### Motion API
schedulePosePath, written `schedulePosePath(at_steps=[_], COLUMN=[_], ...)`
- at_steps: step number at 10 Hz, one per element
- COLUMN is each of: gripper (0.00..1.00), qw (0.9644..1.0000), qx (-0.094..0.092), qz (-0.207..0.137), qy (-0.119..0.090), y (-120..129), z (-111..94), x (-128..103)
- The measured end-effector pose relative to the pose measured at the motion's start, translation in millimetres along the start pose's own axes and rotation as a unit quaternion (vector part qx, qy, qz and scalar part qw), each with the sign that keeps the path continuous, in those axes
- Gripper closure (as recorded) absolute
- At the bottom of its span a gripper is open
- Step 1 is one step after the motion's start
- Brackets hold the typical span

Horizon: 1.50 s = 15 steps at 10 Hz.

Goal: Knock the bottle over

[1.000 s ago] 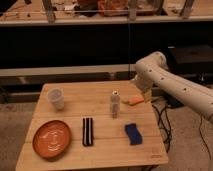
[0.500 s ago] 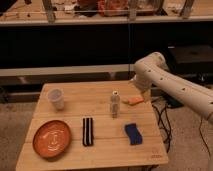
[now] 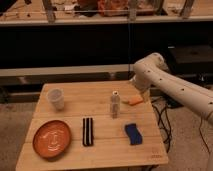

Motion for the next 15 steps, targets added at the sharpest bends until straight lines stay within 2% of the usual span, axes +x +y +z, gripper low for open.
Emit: schedulePosePath(at_steps=[7, 15], gripper=[0.20, 0.20], qw=[0.9993, 0.9959], qx=[0.007, 0.016], qz=[-0.035, -0.087], qy=[-0.007, -0.018], y=[-2, -4], z=[2, 5], x=[-5, -15])
